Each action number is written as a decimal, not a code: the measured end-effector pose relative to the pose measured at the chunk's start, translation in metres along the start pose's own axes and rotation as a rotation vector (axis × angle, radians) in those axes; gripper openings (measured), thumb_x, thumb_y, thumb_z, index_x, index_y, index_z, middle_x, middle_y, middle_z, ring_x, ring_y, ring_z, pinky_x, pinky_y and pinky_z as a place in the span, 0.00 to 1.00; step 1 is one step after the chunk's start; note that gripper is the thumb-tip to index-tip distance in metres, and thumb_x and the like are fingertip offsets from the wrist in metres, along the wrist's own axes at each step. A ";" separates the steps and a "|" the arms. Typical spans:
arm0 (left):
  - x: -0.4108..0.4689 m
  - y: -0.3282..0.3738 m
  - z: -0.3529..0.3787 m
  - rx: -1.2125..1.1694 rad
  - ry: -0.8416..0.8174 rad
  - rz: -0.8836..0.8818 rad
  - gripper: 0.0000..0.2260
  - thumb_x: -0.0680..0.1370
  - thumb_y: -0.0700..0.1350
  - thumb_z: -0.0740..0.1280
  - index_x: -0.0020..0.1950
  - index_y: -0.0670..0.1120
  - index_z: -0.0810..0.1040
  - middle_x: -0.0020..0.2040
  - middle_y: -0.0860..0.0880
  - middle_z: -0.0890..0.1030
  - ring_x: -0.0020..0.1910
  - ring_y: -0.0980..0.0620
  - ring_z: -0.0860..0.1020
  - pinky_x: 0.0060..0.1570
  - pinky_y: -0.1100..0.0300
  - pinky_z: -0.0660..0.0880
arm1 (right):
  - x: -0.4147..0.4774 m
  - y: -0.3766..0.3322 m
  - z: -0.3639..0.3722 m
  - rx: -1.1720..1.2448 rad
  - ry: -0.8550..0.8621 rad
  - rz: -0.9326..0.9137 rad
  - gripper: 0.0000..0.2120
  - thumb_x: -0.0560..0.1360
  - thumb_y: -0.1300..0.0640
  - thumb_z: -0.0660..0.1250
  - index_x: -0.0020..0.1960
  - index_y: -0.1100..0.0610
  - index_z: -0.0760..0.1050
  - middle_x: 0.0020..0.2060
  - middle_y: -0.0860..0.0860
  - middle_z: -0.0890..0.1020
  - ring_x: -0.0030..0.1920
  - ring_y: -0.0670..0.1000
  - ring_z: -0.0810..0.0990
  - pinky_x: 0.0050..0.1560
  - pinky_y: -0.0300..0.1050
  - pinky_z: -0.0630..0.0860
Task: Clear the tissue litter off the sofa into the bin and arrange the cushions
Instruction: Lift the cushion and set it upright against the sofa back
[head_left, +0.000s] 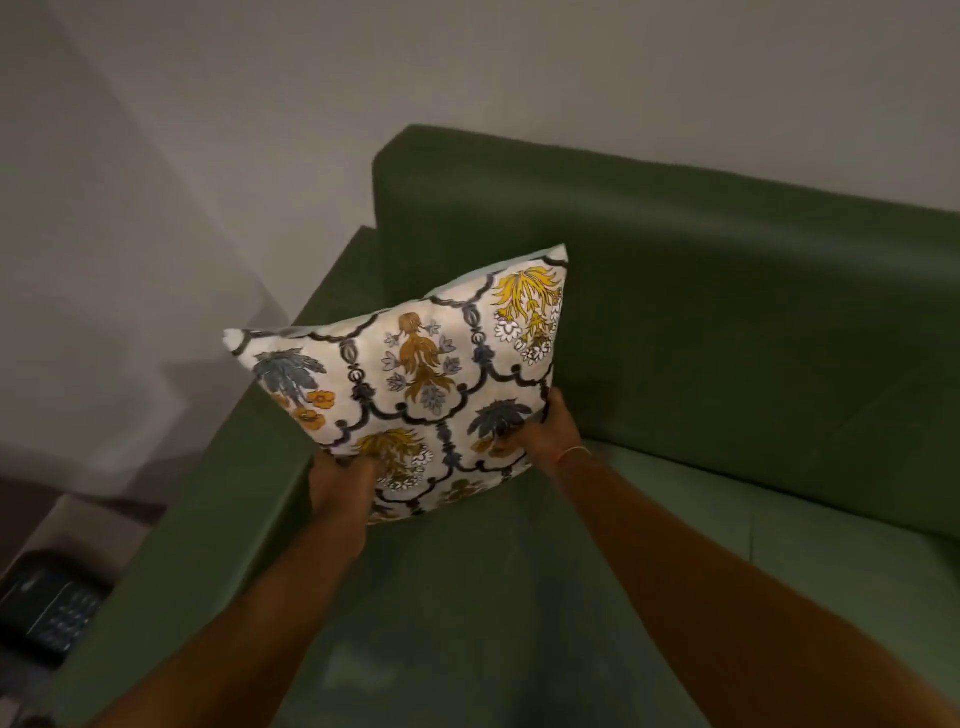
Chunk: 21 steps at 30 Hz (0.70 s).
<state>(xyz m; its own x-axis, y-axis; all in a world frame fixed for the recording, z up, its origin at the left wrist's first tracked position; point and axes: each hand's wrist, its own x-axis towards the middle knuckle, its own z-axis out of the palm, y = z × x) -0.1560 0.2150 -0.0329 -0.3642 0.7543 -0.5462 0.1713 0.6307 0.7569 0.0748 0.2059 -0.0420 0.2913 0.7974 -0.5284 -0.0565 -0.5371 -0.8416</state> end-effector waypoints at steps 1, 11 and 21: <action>-0.009 0.003 0.003 -0.012 -0.002 0.023 0.29 0.64 0.38 0.68 0.65 0.47 0.72 0.61 0.40 0.79 0.59 0.36 0.77 0.58 0.38 0.76 | -0.010 -0.002 -0.008 0.034 0.031 -0.012 0.43 0.56 0.72 0.79 0.66 0.56 0.66 0.62 0.57 0.77 0.65 0.59 0.73 0.66 0.61 0.71; -0.023 0.047 0.054 0.072 -0.408 0.122 0.26 0.63 0.32 0.65 0.58 0.51 0.74 0.51 0.51 0.80 0.56 0.45 0.77 0.49 0.52 0.77 | -0.071 0.033 -0.070 0.291 0.342 -0.108 0.31 0.66 0.71 0.73 0.63 0.53 0.67 0.56 0.51 0.80 0.52 0.48 0.80 0.49 0.46 0.81; -0.073 0.048 0.074 0.743 -0.496 0.045 0.24 0.70 0.41 0.71 0.66 0.43 0.73 0.62 0.41 0.78 0.58 0.41 0.77 0.59 0.50 0.77 | -0.090 0.036 -0.154 0.084 0.163 0.096 0.48 0.66 0.57 0.78 0.77 0.53 0.53 0.74 0.60 0.64 0.71 0.60 0.67 0.67 0.58 0.71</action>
<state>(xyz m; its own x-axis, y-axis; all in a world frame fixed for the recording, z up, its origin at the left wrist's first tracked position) -0.0535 0.2040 0.0169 0.0655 0.6645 -0.7444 0.7876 0.4236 0.4475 0.1940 0.0728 -0.0075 0.4312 0.6851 -0.5872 -0.1688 -0.5780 -0.7984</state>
